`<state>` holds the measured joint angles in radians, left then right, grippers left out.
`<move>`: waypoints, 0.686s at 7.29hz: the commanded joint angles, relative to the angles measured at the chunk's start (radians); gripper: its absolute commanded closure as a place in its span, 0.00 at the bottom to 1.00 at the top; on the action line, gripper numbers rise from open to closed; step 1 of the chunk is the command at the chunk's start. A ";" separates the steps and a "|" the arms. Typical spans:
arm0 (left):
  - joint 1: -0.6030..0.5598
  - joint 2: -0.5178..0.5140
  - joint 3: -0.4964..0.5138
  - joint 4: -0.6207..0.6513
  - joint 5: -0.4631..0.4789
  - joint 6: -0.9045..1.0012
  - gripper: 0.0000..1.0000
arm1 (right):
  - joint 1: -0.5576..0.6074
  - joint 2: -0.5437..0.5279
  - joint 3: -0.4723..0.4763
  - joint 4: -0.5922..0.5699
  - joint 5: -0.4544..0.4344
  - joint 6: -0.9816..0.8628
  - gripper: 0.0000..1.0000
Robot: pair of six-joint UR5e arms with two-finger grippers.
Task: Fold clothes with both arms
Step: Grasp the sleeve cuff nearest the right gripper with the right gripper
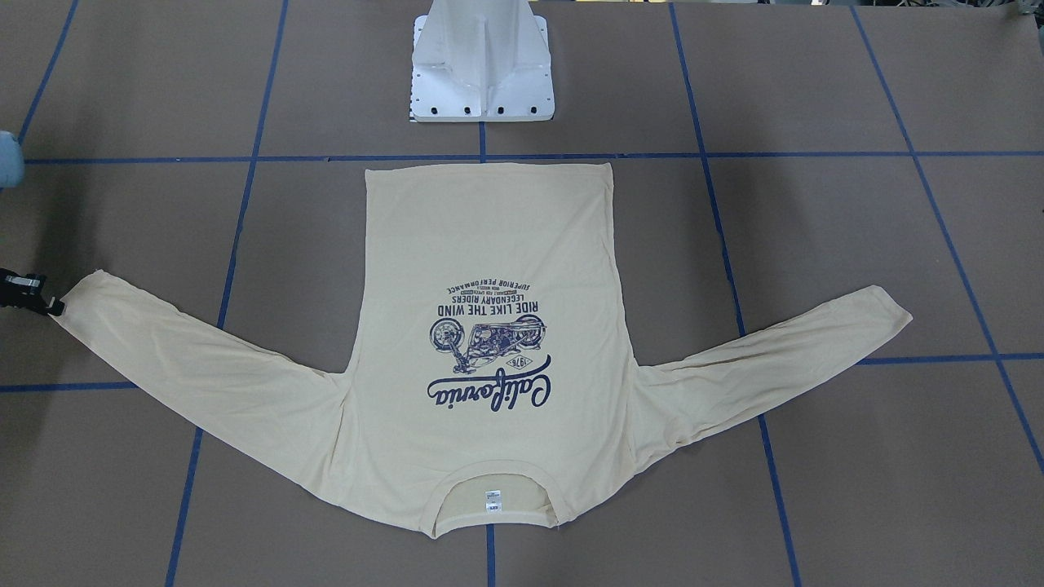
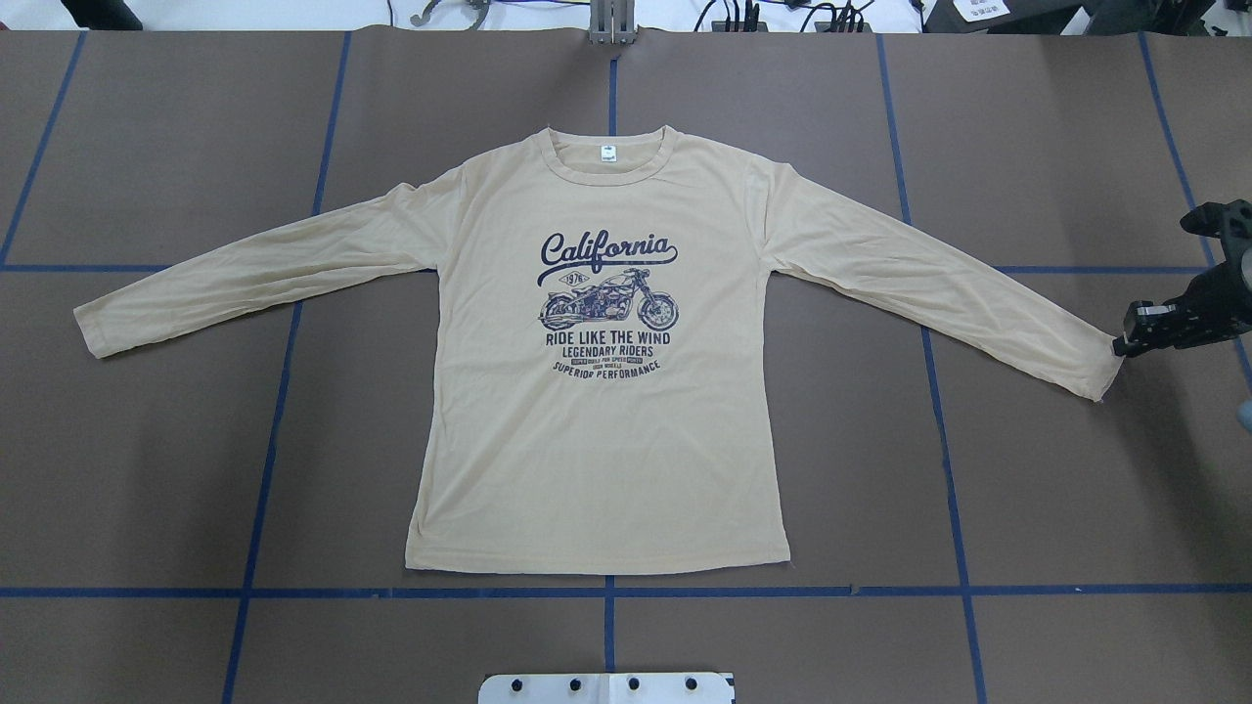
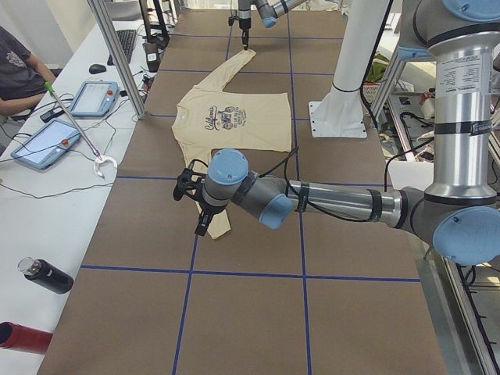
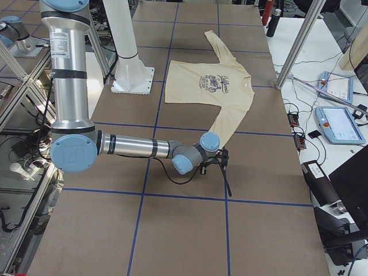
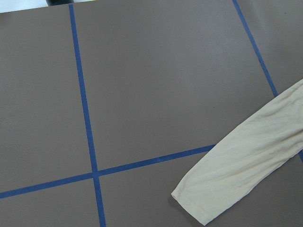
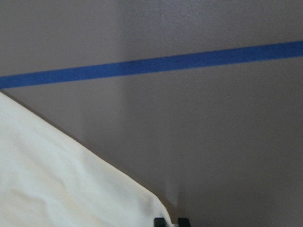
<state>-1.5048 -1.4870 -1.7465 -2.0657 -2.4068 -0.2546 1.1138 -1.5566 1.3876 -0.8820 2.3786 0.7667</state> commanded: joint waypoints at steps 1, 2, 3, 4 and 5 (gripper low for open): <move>0.000 0.001 0.002 -0.001 0.000 0.000 0.00 | 0.011 0.045 0.002 -0.008 0.078 -0.001 1.00; 0.000 -0.001 0.004 0.001 -0.002 0.000 0.00 | 0.058 0.079 0.004 -0.014 0.138 -0.001 1.00; 0.000 -0.001 0.005 0.002 -0.002 0.000 0.00 | 0.069 0.104 0.029 -0.015 0.166 0.008 1.00; 0.000 -0.001 0.007 0.001 -0.002 0.002 0.00 | 0.069 0.163 0.048 -0.014 0.156 0.116 1.00; 0.000 -0.001 0.005 0.001 0.000 0.003 0.00 | 0.055 0.228 0.075 -0.008 0.127 0.276 1.00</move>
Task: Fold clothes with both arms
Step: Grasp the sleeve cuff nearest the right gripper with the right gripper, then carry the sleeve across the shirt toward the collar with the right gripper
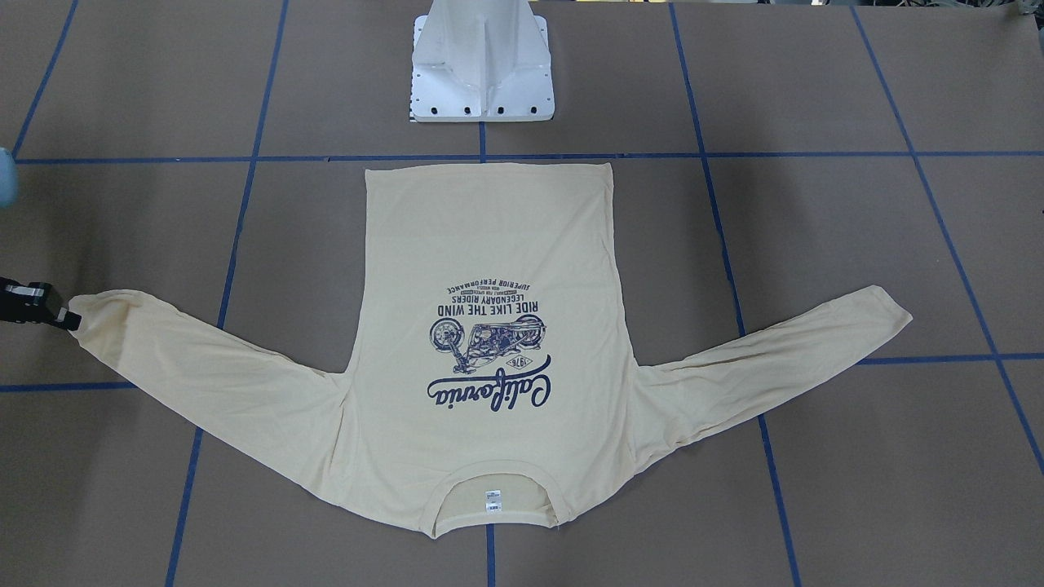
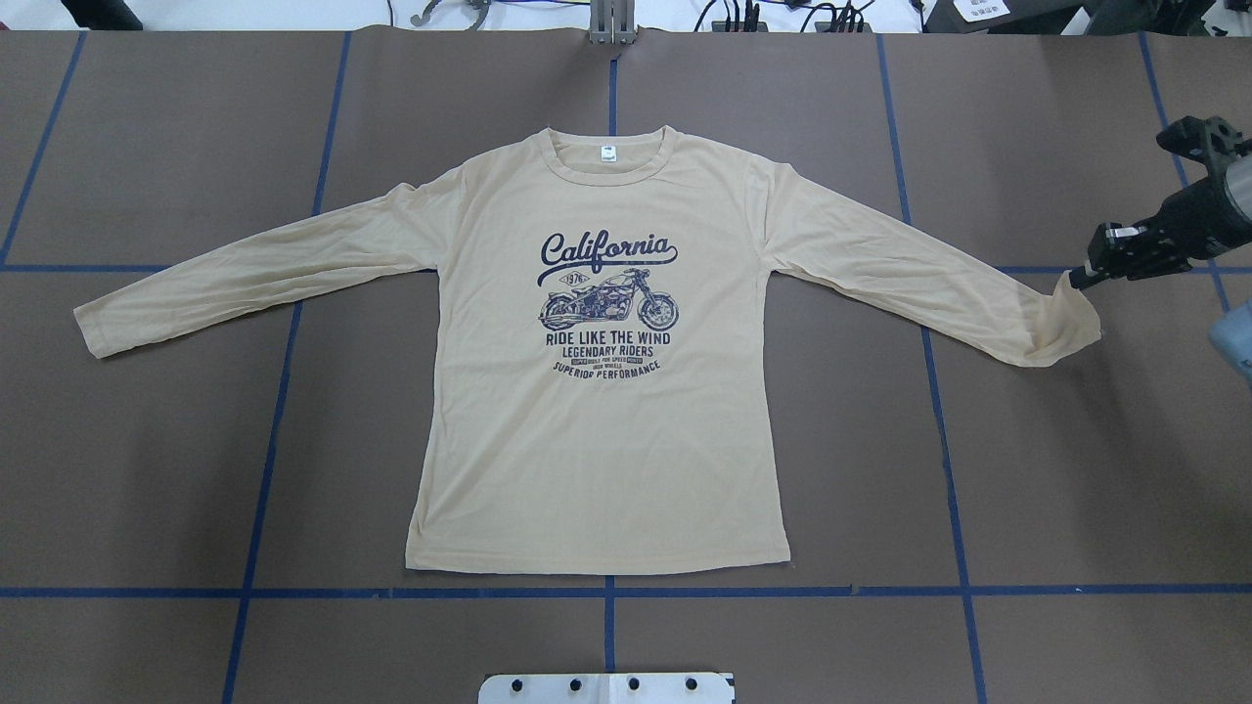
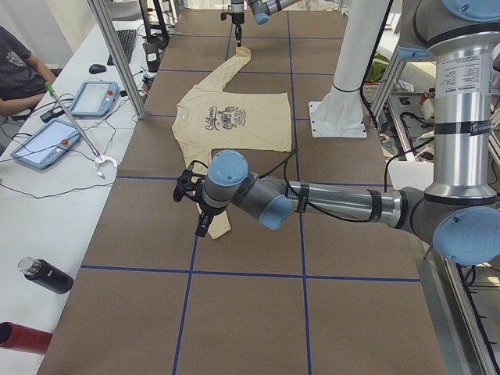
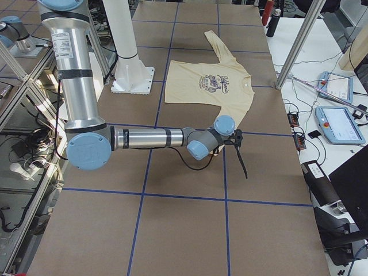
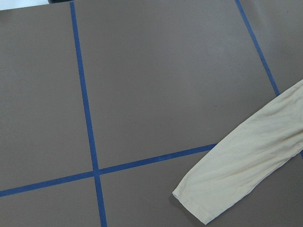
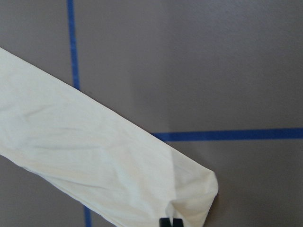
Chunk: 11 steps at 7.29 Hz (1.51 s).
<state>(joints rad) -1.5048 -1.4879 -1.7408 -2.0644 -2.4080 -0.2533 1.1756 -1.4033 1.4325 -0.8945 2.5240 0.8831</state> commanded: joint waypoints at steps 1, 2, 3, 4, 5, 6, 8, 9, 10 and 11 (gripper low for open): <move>0.000 0.000 0.000 -0.002 0.001 0.005 0.00 | -0.095 0.117 0.102 0.003 -0.119 0.295 1.00; 0.000 0.006 0.000 -0.002 0.001 0.011 0.00 | -0.219 0.183 0.115 -0.001 -0.254 0.394 1.00; 0.000 0.006 0.000 0.000 0.001 0.011 0.00 | -0.335 0.301 0.100 -0.023 -0.406 0.519 1.00; 0.000 0.008 0.000 0.000 0.001 0.011 0.00 | -0.403 0.458 0.054 -0.122 -0.556 0.587 1.00; 0.000 0.008 0.004 0.000 0.001 0.011 0.00 | -0.428 0.619 -0.039 -0.212 -0.630 0.586 1.00; 0.000 0.008 0.007 0.000 0.000 0.011 0.00 | -0.438 0.732 -0.146 -0.225 -0.663 0.596 1.00; 0.000 0.008 0.021 -0.002 0.000 0.011 0.00 | -0.505 0.910 -0.294 -0.224 -0.814 0.626 1.00; 0.002 0.008 0.024 -0.017 0.000 0.009 0.00 | -0.540 0.976 -0.351 -0.224 -0.876 0.652 1.00; 0.000 0.008 0.024 -0.020 0.000 0.009 0.00 | -0.582 1.003 -0.391 -0.221 -0.921 0.652 1.00; 0.000 0.008 0.024 -0.020 0.001 0.009 0.00 | -0.612 1.042 -0.433 -0.218 -0.964 0.652 1.00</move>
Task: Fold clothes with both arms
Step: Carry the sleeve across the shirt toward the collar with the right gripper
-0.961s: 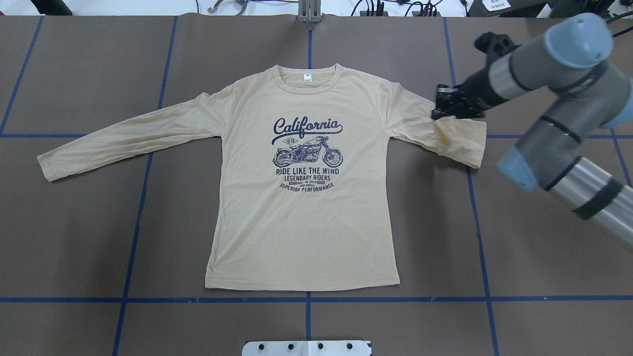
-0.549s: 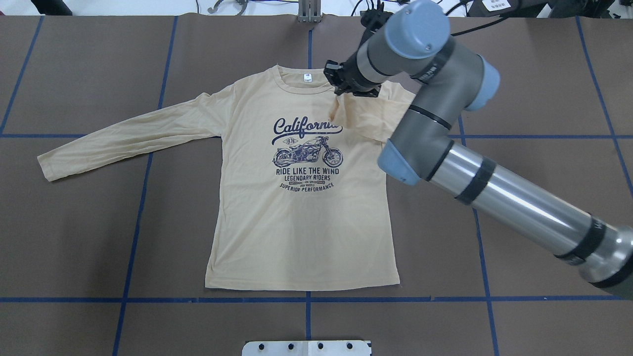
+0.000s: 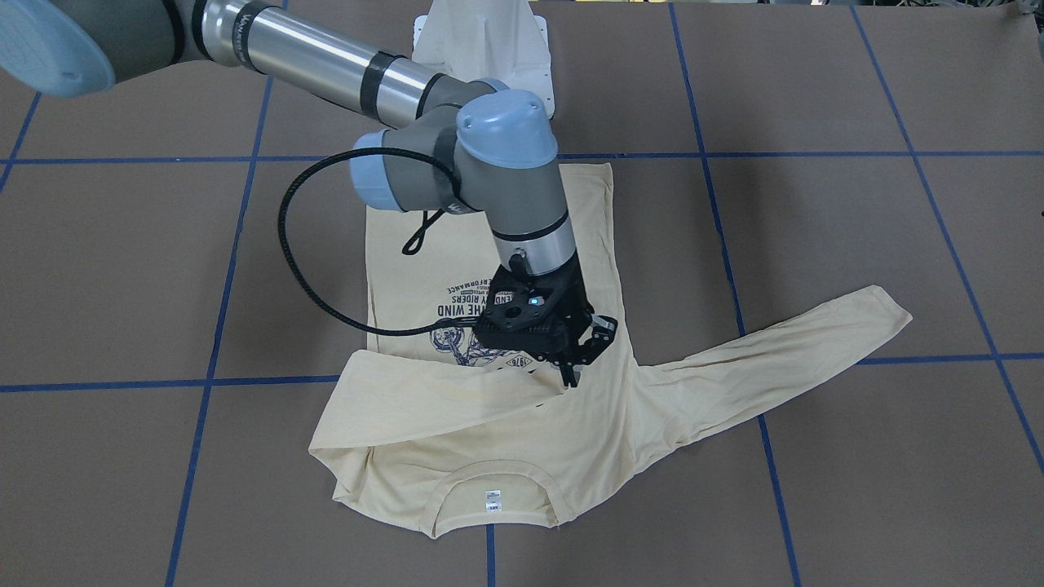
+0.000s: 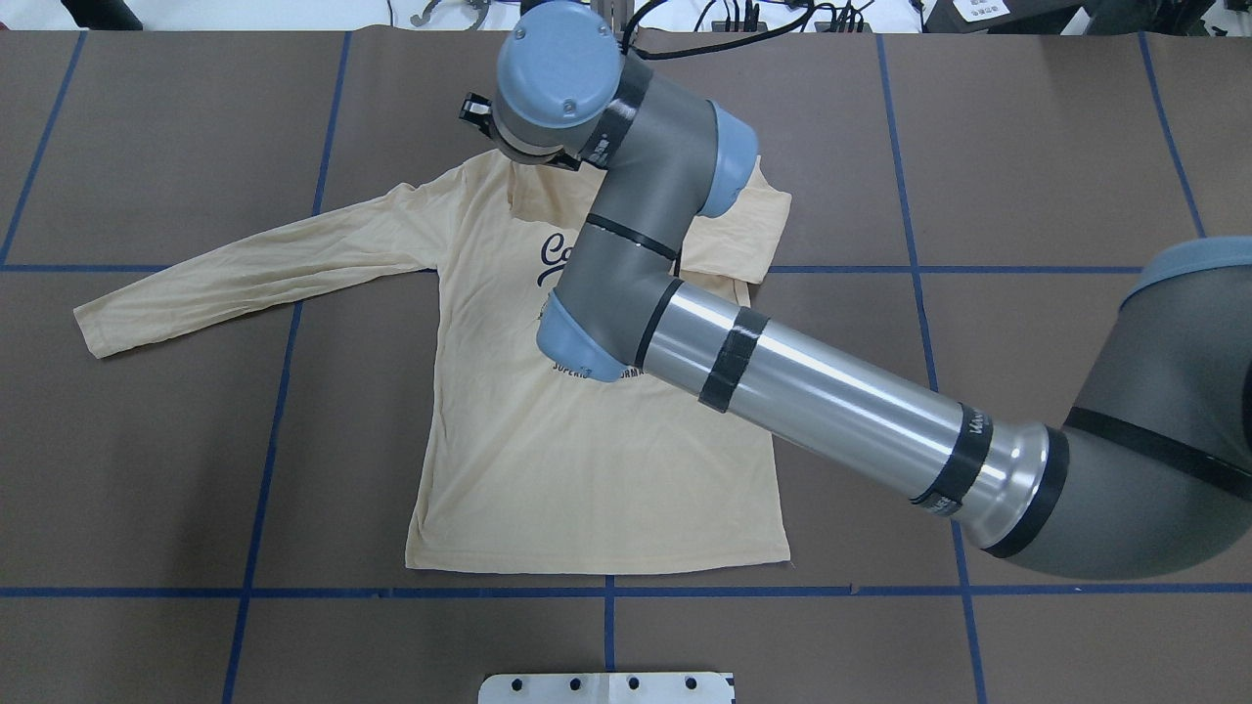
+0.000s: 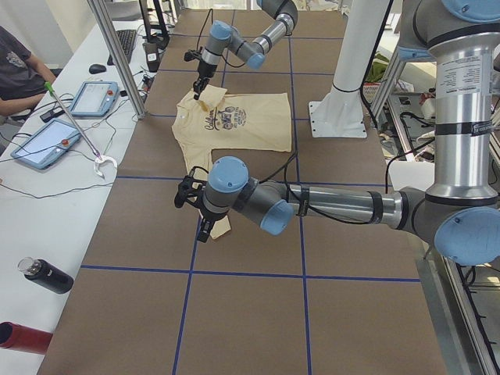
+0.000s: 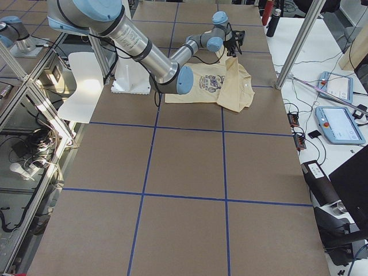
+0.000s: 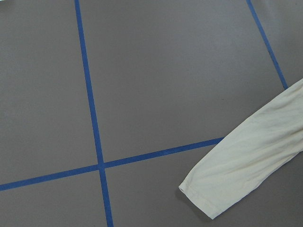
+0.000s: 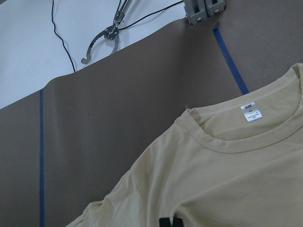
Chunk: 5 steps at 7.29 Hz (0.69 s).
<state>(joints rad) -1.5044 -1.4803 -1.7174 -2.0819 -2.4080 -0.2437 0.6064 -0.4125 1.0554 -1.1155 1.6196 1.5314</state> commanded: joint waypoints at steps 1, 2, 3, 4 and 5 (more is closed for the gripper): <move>0.000 0.000 0.001 -0.003 0.000 -0.002 0.00 | -0.068 0.095 -0.113 0.008 -0.081 0.004 1.00; 0.001 0.000 0.001 -0.004 0.000 0.000 0.00 | -0.085 0.113 -0.141 0.008 -0.113 0.004 1.00; 0.001 0.000 0.001 -0.004 0.000 -0.002 0.00 | -0.086 0.148 -0.199 0.026 -0.116 0.004 1.00; 0.001 -0.001 -0.001 -0.006 0.000 -0.006 0.00 | -0.086 0.174 -0.274 0.090 -0.136 0.006 0.76; 0.004 -0.009 0.002 -0.004 0.001 -0.008 0.00 | -0.088 0.185 -0.284 0.095 -0.156 0.007 0.02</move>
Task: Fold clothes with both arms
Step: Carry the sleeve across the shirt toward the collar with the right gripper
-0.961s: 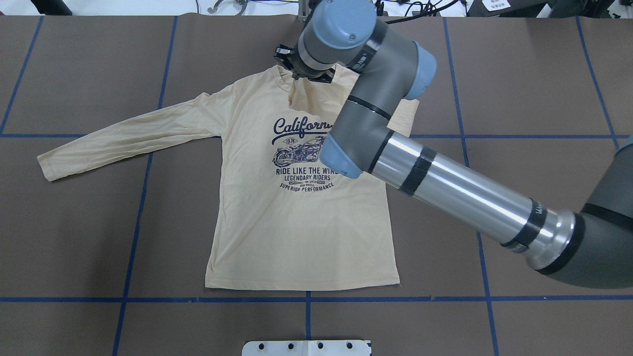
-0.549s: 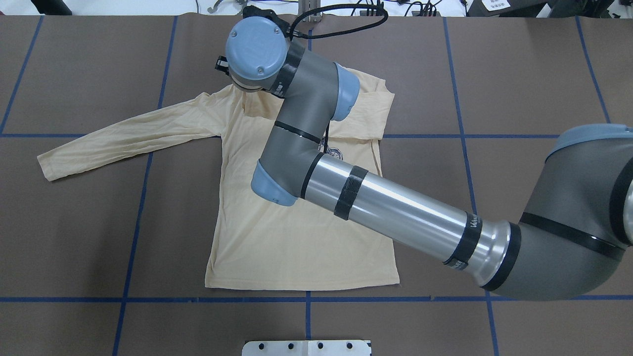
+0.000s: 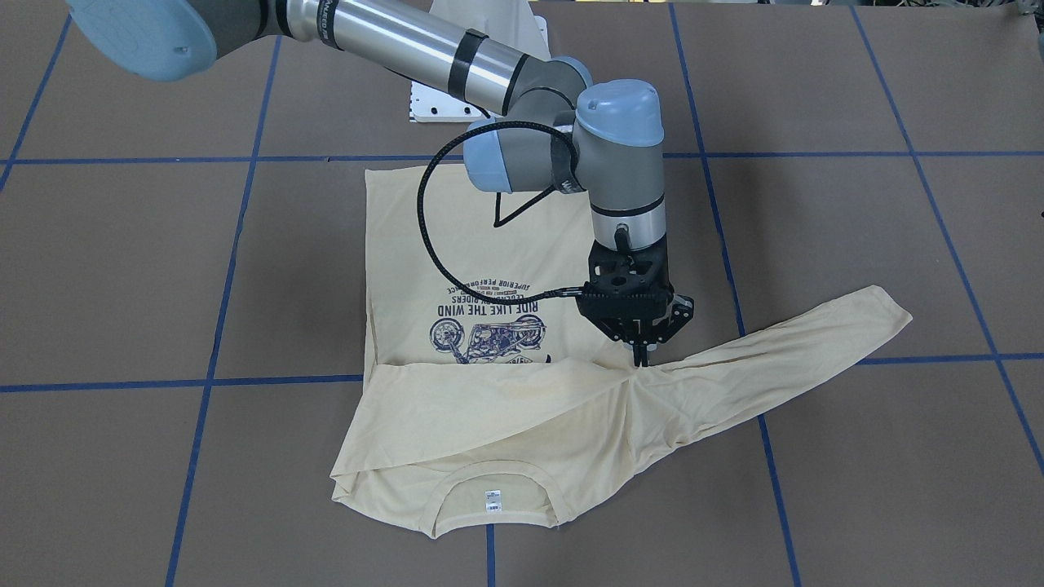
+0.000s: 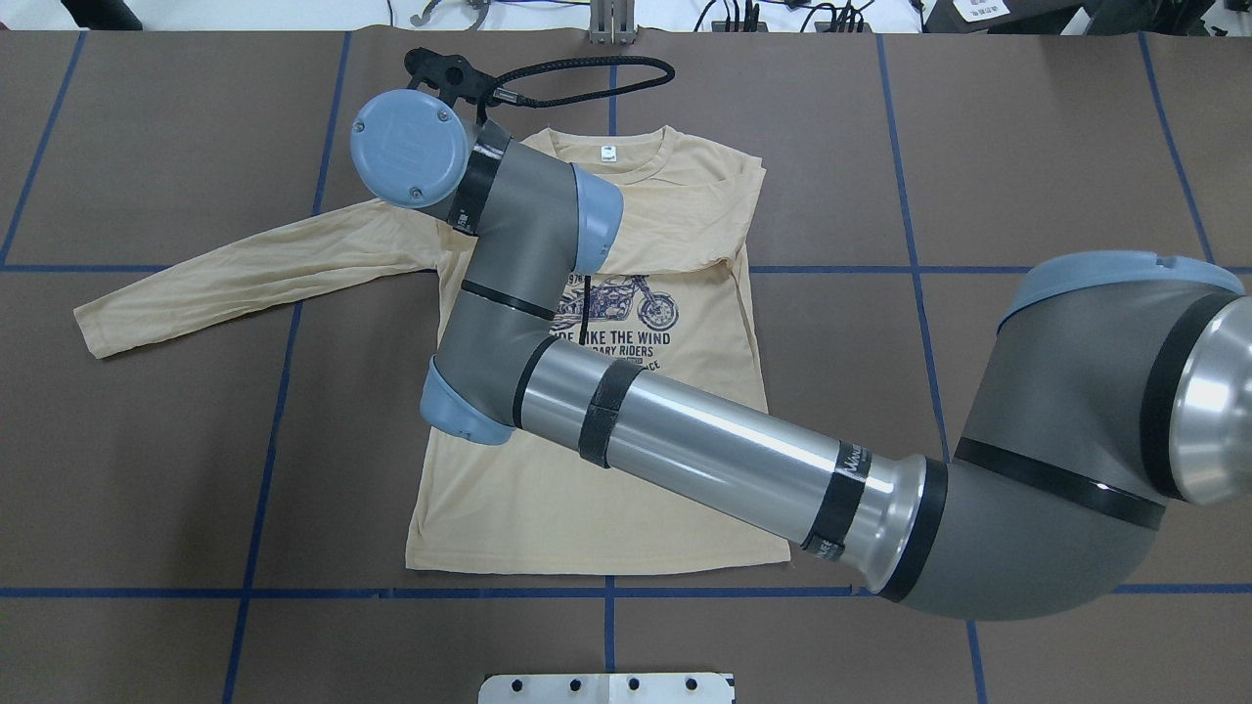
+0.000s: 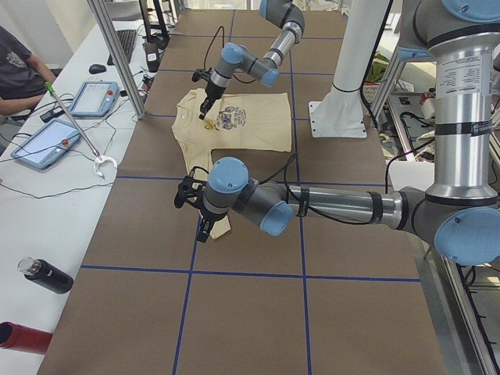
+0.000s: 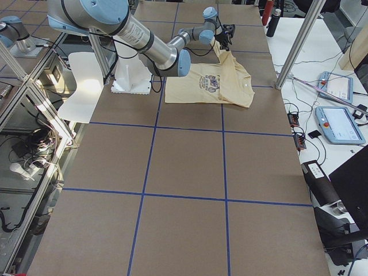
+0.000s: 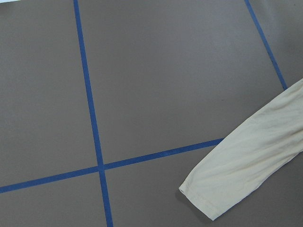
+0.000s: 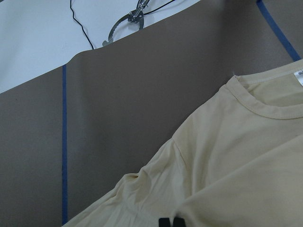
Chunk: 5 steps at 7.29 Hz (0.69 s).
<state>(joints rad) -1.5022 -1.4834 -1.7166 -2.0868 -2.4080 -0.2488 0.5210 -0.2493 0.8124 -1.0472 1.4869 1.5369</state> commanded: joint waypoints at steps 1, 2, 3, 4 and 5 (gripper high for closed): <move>0.005 -0.014 0.011 0.001 0.003 -0.004 0.00 | -0.002 0.028 -0.042 0.027 -0.022 0.031 0.01; 0.022 -0.044 0.055 -0.016 0.003 -0.004 0.00 | 0.001 0.045 -0.041 0.026 -0.011 0.095 0.01; 0.046 -0.075 0.136 -0.086 0.004 -0.007 0.00 | 0.017 0.039 0.028 -0.015 0.071 0.127 0.01; 0.092 -0.127 0.229 -0.180 0.012 -0.095 0.00 | 0.072 -0.026 0.185 -0.166 0.220 0.114 0.01; 0.146 -0.138 0.294 -0.287 0.042 -0.146 0.01 | 0.127 -0.191 0.396 -0.212 0.333 0.074 0.01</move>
<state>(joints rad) -1.4165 -1.5907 -1.5144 -2.2519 -2.3918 -0.3267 0.5850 -0.2907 0.9839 -1.1686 1.6728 1.6396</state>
